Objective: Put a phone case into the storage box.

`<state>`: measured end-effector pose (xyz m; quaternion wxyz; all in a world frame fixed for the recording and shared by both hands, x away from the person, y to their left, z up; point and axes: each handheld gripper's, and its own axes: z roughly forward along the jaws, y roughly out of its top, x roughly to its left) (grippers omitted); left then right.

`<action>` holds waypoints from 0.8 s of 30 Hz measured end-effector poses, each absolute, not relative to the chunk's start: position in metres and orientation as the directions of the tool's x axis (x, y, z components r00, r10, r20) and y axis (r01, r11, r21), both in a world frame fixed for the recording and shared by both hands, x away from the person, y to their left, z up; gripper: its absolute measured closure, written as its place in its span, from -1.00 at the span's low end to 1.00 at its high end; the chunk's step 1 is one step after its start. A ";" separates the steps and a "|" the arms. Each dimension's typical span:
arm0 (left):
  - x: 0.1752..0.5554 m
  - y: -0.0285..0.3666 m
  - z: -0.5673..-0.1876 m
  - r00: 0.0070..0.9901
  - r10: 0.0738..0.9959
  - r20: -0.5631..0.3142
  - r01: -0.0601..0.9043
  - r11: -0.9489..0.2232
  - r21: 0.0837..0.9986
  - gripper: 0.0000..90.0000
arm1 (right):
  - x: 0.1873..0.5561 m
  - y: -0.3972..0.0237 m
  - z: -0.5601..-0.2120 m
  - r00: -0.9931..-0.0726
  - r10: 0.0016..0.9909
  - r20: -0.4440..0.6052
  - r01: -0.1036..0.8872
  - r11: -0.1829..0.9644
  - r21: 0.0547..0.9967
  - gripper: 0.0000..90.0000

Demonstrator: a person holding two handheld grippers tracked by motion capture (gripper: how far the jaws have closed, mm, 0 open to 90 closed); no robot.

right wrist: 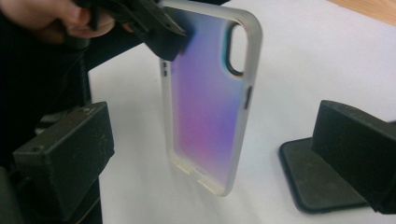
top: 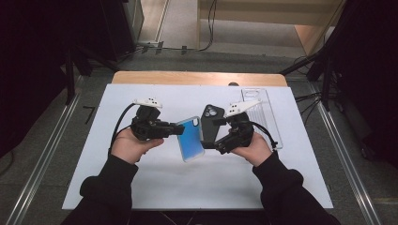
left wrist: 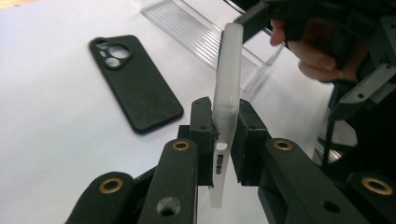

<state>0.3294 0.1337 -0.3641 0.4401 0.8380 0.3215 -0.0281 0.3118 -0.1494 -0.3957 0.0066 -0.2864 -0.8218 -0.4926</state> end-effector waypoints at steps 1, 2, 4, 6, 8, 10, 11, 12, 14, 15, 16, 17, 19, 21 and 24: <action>0.329 0.134 -0.364 0.789 0.520 -0.328 0.565 -0.402 0.720 0.80 | 0.312 -0.148 -0.397 -0.822 0.485 0.298 0.489 0.334 0.806 -1.00; 0.329 0.134 -0.363 0.781 0.529 -0.332 0.572 -0.392 0.721 0.80 | 0.311 -0.148 -0.397 -0.816 0.497 0.297 0.491 0.324 0.808 -1.00; 0.330 0.134 -0.362 0.767 0.541 -0.344 0.585 -0.372 0.720 0.80 | 0.311 -0.146 -0.399 -0.797 0.524 0.301 0.504 0.303 0.809 -1.00; 0.330 0.134 -0.362 0.757 0.552 -0.350 0.594 -0.358 0.721 0.80 | 0.310 -0.144 -0.399 -0.783 0.544 0.301 0.511 0.288 0.810 -1.00; 0.330 0.134 -0.362 0.749 0.568 -0.342 0.596 -0.350 0.723 0.80 | 0.309 -0.141 -0.400 -0.772 0.557 0.306 0.518 0.273 0.810 -1.00; 0.330 0.134 -0.362 0.738 0.582 -0.341 0.602 -0.342 0.721 0.80 | 0.307 -0.138 -0.401 -0.764 0.572 0.299 0.519 0.270 0.811 -1.00; 0.330 0.135 -0.362 0.732 0.588 -0.345 0.609 -0.335 0.719 0.80 | 0.306 -0.136 -0.402 -0.757 0.585 0.291 0.519 0.269 0.811 -1.00; 0.330 0.135 -0.362 0.728 0.591 -0.348 0.612 -0.331 0.718 0.80 | 0.305 -0.134 -0.402 -0.749 0.604 0.273 0.516 0.272 0.812 -1.00; 0.330 0.135 -0.362 0.715 0.605 -0.351 0.624 -0.326 0.710 0.80 | 0.303 -0.131 -0.402 -0.738 0.622 0.262 0.517 0.271 0.812 -1.00; 0.331 0.134 -0.362 0.706 0.610 -0.360 0.634 -0.318 0.705 0.80 | 0.303 -0.130 -0.403 -0.732 0.627 0.266 0.522 0.267 0.810 -1.00; 0.331 0.134 -0.362 0.703 0.611 -0.364 0.638 -0.315 0.703 0.80 | 0.302 -0.129 -0.404 -0.725 0.635 0.268 0.526 0.258 0.810 -1.00; 0.331 0.134 -0.363 0.699 0.617 -0.362 0.641 -0.314 0.701 0.80 | 0.302 -0.128 -0.404 -0.722 0.636 0.273 0.530 0.255 0.809 -1.00; 0.331 0.133 -0.363 0.693 0.627 -0.356 0.643 -0.313 0.699 0.80 | 0.301 -0.125 -0.406 -0.716 0.642 0.275 0.533 0.247 0.809 -1.00; 0.330 0.132 -0.363 0.685 0.635 -0.358 0.648 -0.305 0.698 0.80 | 0.300 -0.123 -0.407 -0.710 0.647 0.277 0.534 0.240 0.811 -1.00; 0.330 0.130 -0.363 0.677 0.638 -0.367 0.656 -0.296 0.695 0.80 | 0.298 -0.118 -0.408 -0.688 0.677 0.261 0.533 0.228 0.815 -1.00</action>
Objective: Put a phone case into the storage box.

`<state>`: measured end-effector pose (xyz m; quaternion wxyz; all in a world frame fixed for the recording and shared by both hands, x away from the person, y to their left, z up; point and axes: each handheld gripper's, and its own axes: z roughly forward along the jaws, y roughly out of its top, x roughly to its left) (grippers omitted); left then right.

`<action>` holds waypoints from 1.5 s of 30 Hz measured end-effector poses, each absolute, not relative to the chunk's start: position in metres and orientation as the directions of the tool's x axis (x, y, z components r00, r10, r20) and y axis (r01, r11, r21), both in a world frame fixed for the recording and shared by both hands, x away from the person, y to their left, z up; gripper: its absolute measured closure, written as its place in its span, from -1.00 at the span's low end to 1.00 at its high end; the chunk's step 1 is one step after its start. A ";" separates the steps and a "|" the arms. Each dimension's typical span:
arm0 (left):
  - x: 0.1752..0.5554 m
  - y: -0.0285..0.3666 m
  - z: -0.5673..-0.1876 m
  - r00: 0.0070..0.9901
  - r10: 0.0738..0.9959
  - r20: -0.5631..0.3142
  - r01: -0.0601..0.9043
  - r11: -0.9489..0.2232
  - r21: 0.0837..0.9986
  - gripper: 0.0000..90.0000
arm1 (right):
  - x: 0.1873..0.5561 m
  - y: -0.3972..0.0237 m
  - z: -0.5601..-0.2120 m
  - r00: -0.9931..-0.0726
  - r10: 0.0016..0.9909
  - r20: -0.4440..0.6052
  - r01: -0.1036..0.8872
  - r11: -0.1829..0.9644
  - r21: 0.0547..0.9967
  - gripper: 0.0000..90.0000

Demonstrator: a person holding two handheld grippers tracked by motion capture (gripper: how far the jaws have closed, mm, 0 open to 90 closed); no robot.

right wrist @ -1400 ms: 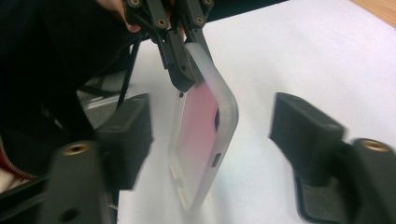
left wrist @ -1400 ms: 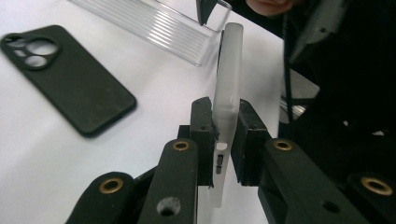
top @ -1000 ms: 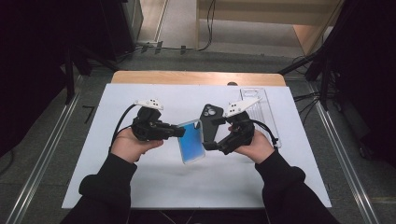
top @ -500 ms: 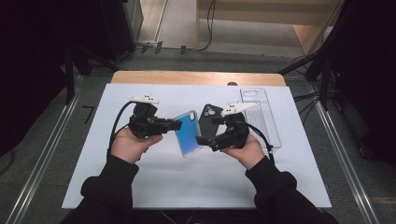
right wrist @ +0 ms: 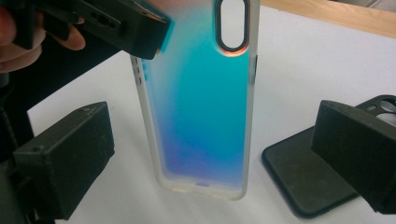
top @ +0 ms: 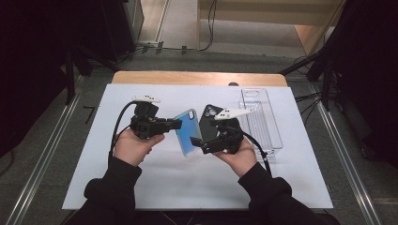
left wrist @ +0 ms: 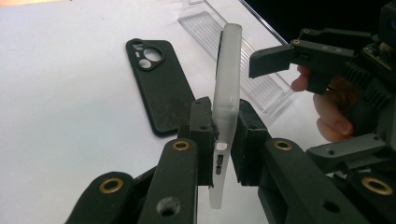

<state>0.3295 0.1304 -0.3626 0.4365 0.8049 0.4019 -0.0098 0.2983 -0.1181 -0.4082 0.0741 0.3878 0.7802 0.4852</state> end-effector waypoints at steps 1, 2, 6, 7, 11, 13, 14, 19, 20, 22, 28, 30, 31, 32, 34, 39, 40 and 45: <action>0.329 0.130 -0.363 0.676 0.639 -0.367 0.656 -0.295 0.694 0.80 | 0.298 -0.117 -0.409 -0.679 0.688 0.256 0.535 0.225 0.814 -1.00; 0.329 0.130 -0.363 0.675 0.641 -0.366 0.658 -0.299 0.691 0.80 | 0.298 -0.116 -0.409 -0.672 0.695 0.256 0.538 0.220 0.814 -1.00; 0.329 0.127 -0.363 0.667 0.645 -0.373 0.668 -0.296 0.683 0.80 | 0.297 -0.110 -0.412 -0.664 0.704 0.253 0.543 0.221 0.810 -1.00; 0.328 0.127 -0.363 0.667 0.644 -0.374 0.668 -0.296 0.682 0.80 | 0.297 -0.109 -0.412 -0.663 0.707 0.245 0.541 0.227 0.810 -1.00; 0.327 0.124 -0.363 0.667 0.646 -0.370 0.666 -0.296 0.684 0.80 | 0.297 -0.103 -0.414 -0.651 0.719 0.243 0.546 0.222 0.808 -1.00; 0.326 0.123 -0.363 0.668 0.644 -0.373 0.667 -0.296 0.684 0.80 | 0.297 -0.101 -0.414 -0.643 0.727 0.242 0.548 0.215 0.808 -1.00; 0.326 0.122 -0.363 0.669 0.644 -0.371 0.667 -0.298 0.683 0.80 | 0.297 -0.101 -0.415 -0.642 0.727 0.243 0.549 0.214 0.808 -1.00; 0.324 0.119 -0.363 0.672 0.639 -0.375 0.668 -0.303 0.680 0.80 | 0.297 -0.096 -0.417 -0.639 0.729 0.245 0.552 0.213 0.806 -1.00; 0.324 0.118 -0.364 0.673 0.637 -0.375 0.667 -0.304 0.680 0.80 | 0.297 -0.095 -0.417 -0.640 0.729 0.242 0.550 0.215 0.807 -1.00; 0.323 0.116 -0.364 0.673 0.637 -0.377 0.669 -0.306 0.677 0.80 | 0.297 -0.093 -0.418 -0.637 0.732 0.242 0.552 0.214 0.806 -1.00; 0.320 0.110 -0.366 0.682 0.628 -0.375 0.664 -0.316 0.678 0.80 | 0.298 -0.089 -0.420 -0.629 0.744 0.226 0.549 0.218 0.807 -1.00; 0.320 0.109 -0.366 0.684 0.625 -0.377 0.664 -0.319 0.676 0.80 | 0.299 -0.089 -0.421 -0.627 0.746 0.225 0.550 0.218 0.806 -1.00; 0.319 0.108 -0.366 0.685 0.625 -0.375 0.663 -0.321 0.677 0.80 | 0.299 -0.089 -0.421 -0.625 0.747 0.226 0.550 0.216 0.807 -1.00; 0.319 0.108 -0.366 0.685 0.624 -0.376 0.663 -0.320 0.677 0.80 | 0.299 -0.089 -0.421 -0.623 0.748 0.227 0.551 0.214 0.806 -1.00; 0.318 0.107 -0.366 0.687 0.622 -0.375 0.660 -0.319 0.680 0.80 | 0.299 -0.090 -0.421 -0.624 0.748 0.227 0.549 0.213 0.808 -0.91; 0.317 0.106 -0.366 0.691 0.621 -0.369 0.655 -0.323 0.684 0.79 | 0.299 -0.092 -0.421 -0.641 0.730 0.236 0.539 0.210 0.816 -0.67; 0.317 0.106 -0.366 0.692 0.621 -0.368 0.654 -0.325 0.683 0.79 | 0.298 -0.092 -0.421 -0.644 0.731 0.226 0.535 0.220 0.816 -0.66; 0.317 0.106 -0.365 0.698 0.612 -0.372 0.649 -0.320 0.690 0.77 | 0.298 -0.093 -0.421 -0.654 0.725 0.216 0.527 0.232 0.818 -0.64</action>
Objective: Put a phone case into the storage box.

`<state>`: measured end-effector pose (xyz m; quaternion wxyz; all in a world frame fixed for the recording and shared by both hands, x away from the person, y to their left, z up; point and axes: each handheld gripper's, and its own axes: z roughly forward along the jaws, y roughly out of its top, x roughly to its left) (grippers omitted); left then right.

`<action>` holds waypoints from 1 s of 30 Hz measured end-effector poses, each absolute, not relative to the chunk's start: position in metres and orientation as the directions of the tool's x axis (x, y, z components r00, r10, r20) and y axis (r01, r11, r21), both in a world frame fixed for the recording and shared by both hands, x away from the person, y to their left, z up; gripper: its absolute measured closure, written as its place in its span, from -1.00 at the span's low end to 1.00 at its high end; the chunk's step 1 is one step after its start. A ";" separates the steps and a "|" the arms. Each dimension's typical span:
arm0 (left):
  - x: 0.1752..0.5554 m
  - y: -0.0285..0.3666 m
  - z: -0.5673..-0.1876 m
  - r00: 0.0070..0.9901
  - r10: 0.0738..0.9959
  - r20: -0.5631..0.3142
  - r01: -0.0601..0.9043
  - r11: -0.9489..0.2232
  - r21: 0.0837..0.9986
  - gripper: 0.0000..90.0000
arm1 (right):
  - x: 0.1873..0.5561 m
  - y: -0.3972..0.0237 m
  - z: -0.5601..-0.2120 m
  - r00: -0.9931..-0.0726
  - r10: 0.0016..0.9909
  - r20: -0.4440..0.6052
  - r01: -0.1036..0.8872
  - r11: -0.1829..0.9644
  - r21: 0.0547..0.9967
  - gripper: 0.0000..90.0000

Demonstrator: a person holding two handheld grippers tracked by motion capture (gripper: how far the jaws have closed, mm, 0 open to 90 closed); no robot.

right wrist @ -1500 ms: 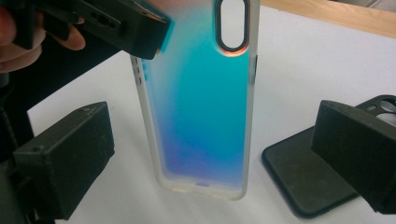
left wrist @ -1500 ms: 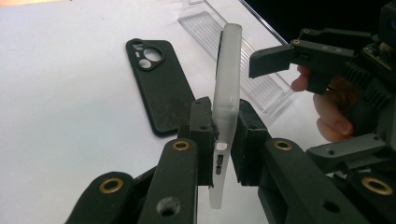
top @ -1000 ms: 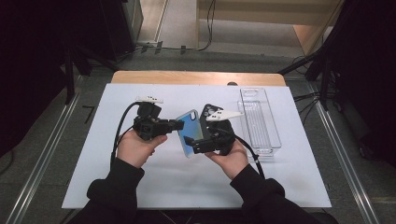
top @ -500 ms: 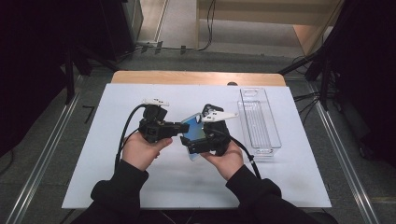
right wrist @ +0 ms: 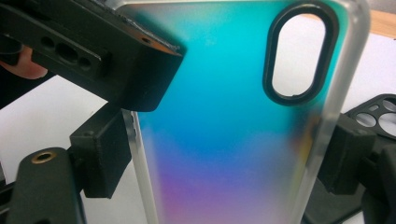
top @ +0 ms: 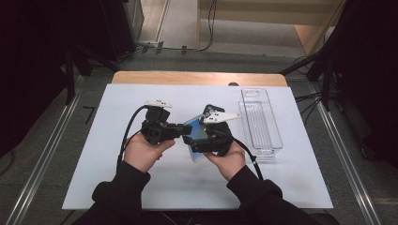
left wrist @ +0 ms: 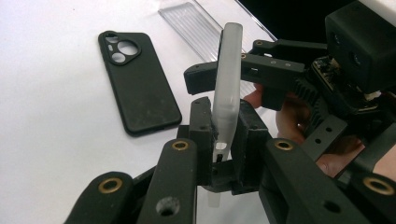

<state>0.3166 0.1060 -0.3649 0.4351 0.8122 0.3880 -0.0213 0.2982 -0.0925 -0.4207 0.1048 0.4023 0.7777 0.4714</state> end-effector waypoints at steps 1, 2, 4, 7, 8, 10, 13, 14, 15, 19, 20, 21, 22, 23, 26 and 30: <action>0.317 0.107 -0.364 0.701 0.609 -0.372 0.644 -0.317 0.696 0.69 | 0.298 -0.093 -0.420 -0.656 0.724 0.214 0.524 0.233 0.819 -0.64; 0.317 0.107 -0.363 0.702 0.605 -0.376 0.643 -0.312 0.700 0.64 | 0.298 -0.092 -0.420 -0.654 0.726 0.212 0.526 0.235 0.818 -0.64; 0.317 0.109 -0.361 0.701 0.606 -0.376 0.640 -0.302 0.706 0.57 | 0.299 -0.093 -0.421 -0.655 0.725 0.211 0.526 0.238 0.816 -0.64; 0.318 0.113 -0.359 0.697 0.606 -0.385 0.644 -0.290 0.708 0.44 | 0.301 -0.093 -0.424 -0.656 0.726 0.205 0.529 0.248 0.812 -0.64; 0.318 0.114 -0.358 0.695 0.606 -0.387 0.646 -0.290 0.706 0.39 | 0.301 -0.094 -0.425 -0.652 0.730 0.203 0.532 0.251 0.809 -0.64; 0.319 0.116 -0.357 0.690 0.608 -0.393 0.650 -0.281 0.706 0.31 | 0.303 -0.096 -0.427 -0.648 0.733 0.207 0.538 0.248 0.806 -0.64; 0.319 0.120 -0.354 0.688 0.610 -0.393 0.651 -0.281 0.705 0.18 | 0.306 -0.101 -0.427 -0.638 0.739 0.215 0.546 0.238 0.803 -0.64; 0.319 0.122 -0.354 0.687 0.610 -0.394 0.652 -0.279 0.705 0.15 | 0.307 -0.102 -0.427 -0.634 0.743 0.215 0.548 0.236 0.802 -0.64; 0.319 0.123 -0.353 0.687 0.610 -0.395 0.652 -0.279 0.705 0.10 | 0.308 -0.104 -0.427 -0.631 0.746 0.214 0.547 0.232 0.804 -0.64; 0.318 0.128 -0.357 0.698 0.602 -0.386 0.649 -0.306 0.696 -0.07 | 0.311 -0.113 -0.425 -0.619 0.754 0.218 0.555 0.224 0.801 -0.64; 0.318 0.130 -0.358 0.703 0.596 -0.389 0.648 -0.312 0.695 -0.11 | 0.312 -0.115 -0.425 -0.617 0.756 0.218 0.555 0.222 0.802 -0.64; 0.318 0.130 -0.360 0.704 0.591 -0.394 0.649 -0.311 0.694 -0.12 | 0.313 -0.117 -0.424 -0.618 0.754 0.222 0.557 0.221 0.800 -0.64; 0.318 0.131 -0.362 0.707 0.588 -0.394 0.648 -0.315 0.694 -0.14 | 0.313 -0.119 -0.424 -0.616 0.756 0.221 0.557 0.219 0.801 -0.64; 0.318 0.131 -0.364 0.710 0.586 -0.389 0.644 -0.319 0.695 -0.18 | 0.313 -0.120 -0.423 -0.614 0.757 0.223 0.558 0.215 0.802 -0.64; 0.316 0.131 -0.371 0.733 0.577 -0.359 0.615 -0.339 0.712 -0.23 | 0.315 -0.125 -0.421 -0.623 0.749 0.227 0.555 0.218 0.803 -0.64; 0.313 0.131 -0.382 0.756 0.551 -0.354 0.598 -0.360 0.716 -0.27 | 0.317 -0.129 -0.419 -0.636 0.736 0.232 0.553 0.226 0.802 -0.64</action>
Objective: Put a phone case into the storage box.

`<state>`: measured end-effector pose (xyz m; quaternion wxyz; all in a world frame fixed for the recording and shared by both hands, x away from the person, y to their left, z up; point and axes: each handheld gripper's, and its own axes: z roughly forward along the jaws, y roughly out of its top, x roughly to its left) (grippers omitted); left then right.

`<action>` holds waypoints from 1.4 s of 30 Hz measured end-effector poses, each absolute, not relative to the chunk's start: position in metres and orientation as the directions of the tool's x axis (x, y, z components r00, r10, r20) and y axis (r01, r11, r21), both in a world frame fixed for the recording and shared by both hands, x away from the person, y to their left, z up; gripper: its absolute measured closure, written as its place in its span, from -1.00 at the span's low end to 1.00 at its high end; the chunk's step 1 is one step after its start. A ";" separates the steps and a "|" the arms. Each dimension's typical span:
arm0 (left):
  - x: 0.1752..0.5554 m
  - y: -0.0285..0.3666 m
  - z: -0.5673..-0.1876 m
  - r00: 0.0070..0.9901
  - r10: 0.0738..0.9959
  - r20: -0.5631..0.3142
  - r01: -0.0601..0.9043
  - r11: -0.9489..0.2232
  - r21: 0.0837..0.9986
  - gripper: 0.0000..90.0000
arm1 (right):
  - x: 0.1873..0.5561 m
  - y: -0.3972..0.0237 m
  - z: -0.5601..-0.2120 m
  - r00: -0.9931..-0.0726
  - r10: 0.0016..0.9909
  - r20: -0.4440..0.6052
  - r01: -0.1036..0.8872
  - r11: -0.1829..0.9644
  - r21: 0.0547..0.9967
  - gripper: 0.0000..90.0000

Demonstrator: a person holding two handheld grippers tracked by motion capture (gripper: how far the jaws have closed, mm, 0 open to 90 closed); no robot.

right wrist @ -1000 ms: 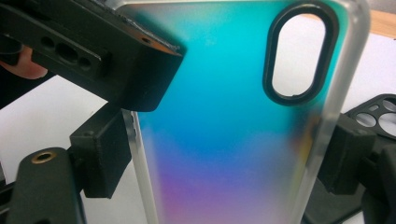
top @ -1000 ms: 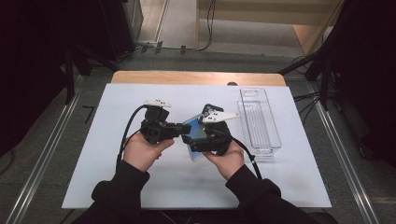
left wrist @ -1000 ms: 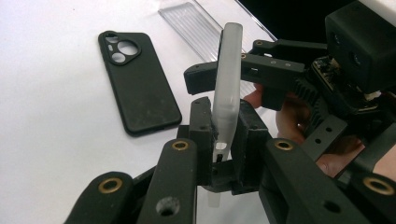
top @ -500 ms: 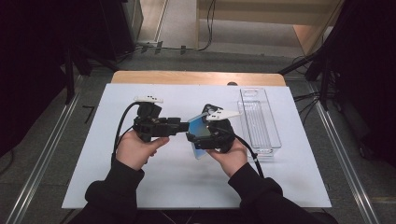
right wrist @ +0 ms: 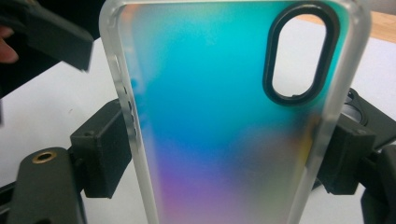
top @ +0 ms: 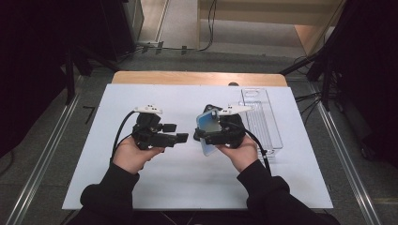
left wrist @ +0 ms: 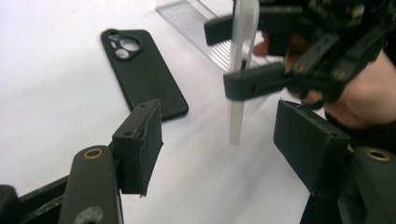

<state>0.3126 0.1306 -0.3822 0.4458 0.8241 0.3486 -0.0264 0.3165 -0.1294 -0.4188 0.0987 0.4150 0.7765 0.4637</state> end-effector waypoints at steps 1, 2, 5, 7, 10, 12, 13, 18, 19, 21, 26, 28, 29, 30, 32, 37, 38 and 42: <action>0.312 0.131 -0.386 0.763 0.547 -0.345 0.589 -0.367 0.720 -0.27 | 0.317 -0.131 -0.418 -0.639 0.733 0.231 0.551 0.227 0.803 -0.64; 0.311 0.132 -0.389 0.766 0.548 -0.337 0.584 -0.372 0.722 -0.27 | 0.317 -0.132 -0.417 -0.646 0.727 0.234 0.550 0.230 0.803 -0.64; 0.310 0.135 -0.397 0.775 0.547 -0.317 0.570 -0.386 0.726 -0.27 | 0.318 -0.135 -0.415 -0.658 0.716 0.232 0.543 0.238 0.805 -0.64; 0.309 0.138 -0.402 0.776 0.545 -0.316 0.568 -0.388 0.725 -0.27 | 0.318 -0.138 -0.413 -0.669 0.705 0.236 0.539 0.240 0.808 -0.64; 0.305 0.141 -0.409 0.783 0.547 -0.296 0.555 -0.399 0.730 -0.27 | 0.319 -0.142 -0.410 -0.680 0.692 0.242 0.536 0.245 0.808 -0.64; 0.303 0.144 -0.414 0.792 0.549 -0.269 0.536 -0.412 0.737 -0.27 | 0.319 -0.145 -0.408 -0.690 0.682 0.241 0.530 0.250 0.810 -0.64; 0.302 0.145 -0.416 0.794 0.547 -0.264 0.532 -0.415 0.738 -0.31 | 0.319 -0.146 -0.407 -0.694 0.678 0.243 0.531 0.255 0.808 -0.64; 0.298 0.155 -0.425 0.793 0.545 -0.273 0.537 -0.413 0.736 -0.34 | 0.321 -0.154 -0.401 -0.715 0.657 0.239 0.522 0.274 0.808 -0.64; 0.298 0.157 -0.426 0.789 0.549 -0.274 0.540 -0.409 0.735 -0.34 | 0.321 -0.156 -0.400 -0.717 0.656 0.236 0.519 0.276 0.809 -0.64; 0.297 0.160 -0.428 0.788 0.552 -0.273 0.540 -0.405 0.738 -0.34 | 0.321 -0.159 -0.398 -0.720 0.654 0.234 0.515 0.277 0.812 -0.64; 0.293 0.168 -0.433 0.789 0.556 -0.262 0.532 -0.404 0.744 -0.34 | 0.323 -0.168 -0.391 -0.720 0.650 0.244 0.517 0.267 0.813 -0.64; 0.290 0.171 -0.435 0.787 0.558 -0.263 0.533 -0.402 0.744 -0.34 | 0.324 -0.173 -0.388 -0.716 0.652 0.251 0.521 0.259 0.813 -0.64; 0.289 0.172 -0.436 0.787 0.558 -0.264 0.534 -0.402 0.743 -0.33 | 0.324 -0.175 -0.387 -0.714 0.654 0.250 0.522 0.259 0.813 -0.64; 0.288 0.174 -0.436 0.785 0.561 -0.265 0.538 -0.403 0.741 -0.33 | 0.325 -0.178 -0.386 -0.711 0.658 0.248 0.522 0.257 0.813 -0.64; 0.287 0.177 -0.438 0.781 0.564 -0.267 0.542 -0.402 0.738 -0.34 | 0.326 -0.183 -0.384 -0.705 0.664 0.249 0.524 0.250 0.814 -0.64; 0.282 0.182 -0.440 0.774 0.571 -0.272 0.550 -0.395 0.736 -0.33 | 0.328 -0.196 -0.377 -0.684 0.686 0.246 0.524 0.228 0.821 -0.64; 0.281 0.183 -0.441 0.772 0.574 -0.272 0.552 -0.394 0.735 -0.33 | 0.329 -0.198 -0.375 -0.679 0.692 0.245 0.526 0.225 0.820 -0.64; 0.278 0.187 -0.443 0.763 0.582 -0.280 0.561 -0.382 0.734 -0.33 | 0.332 -0.209 -0.371 -0.659 0.712 0.242 0.523 0.204 0.828 -0.64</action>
